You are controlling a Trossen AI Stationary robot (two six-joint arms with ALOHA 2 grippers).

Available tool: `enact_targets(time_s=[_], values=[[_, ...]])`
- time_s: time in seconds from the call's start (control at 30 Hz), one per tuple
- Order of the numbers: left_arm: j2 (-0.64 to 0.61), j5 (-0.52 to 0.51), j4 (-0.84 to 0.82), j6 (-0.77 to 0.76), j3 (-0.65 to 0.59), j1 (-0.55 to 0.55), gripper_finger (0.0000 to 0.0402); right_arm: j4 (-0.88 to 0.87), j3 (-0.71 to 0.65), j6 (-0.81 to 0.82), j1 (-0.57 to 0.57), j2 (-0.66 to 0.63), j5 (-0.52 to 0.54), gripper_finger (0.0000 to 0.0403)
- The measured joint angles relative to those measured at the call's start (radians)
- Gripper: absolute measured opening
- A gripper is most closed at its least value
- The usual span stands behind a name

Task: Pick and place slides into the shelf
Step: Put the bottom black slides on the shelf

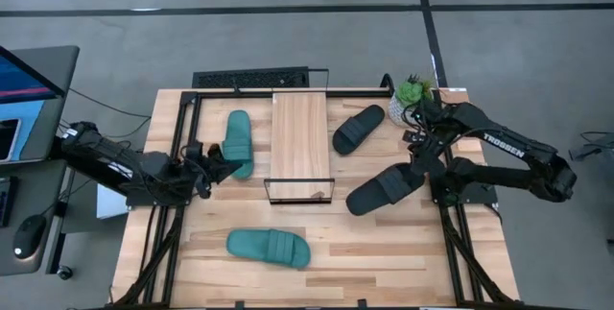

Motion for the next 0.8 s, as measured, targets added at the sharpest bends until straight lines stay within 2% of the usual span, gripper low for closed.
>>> enact_targets(time_s=[0.3,0.57,0.8], values=[[-0.001,0.005,-0.248,0.065,0.138,0.000,0.0006,0.060,0.091,0.017,-0.084,-0.068,-0.001,0.0000],[-0.001,0.004,-0.264,0.065,0.142,0.000,0.0006,0.439,0.211,0.269,-0.180,-0.079,-0.005,0.0000],[-0.001,0.004,-0.265,0.068,0.142,0.000,0.0006,0.833,0.225,0.566,-0.192,-0.039,-0.004,0.0000]])
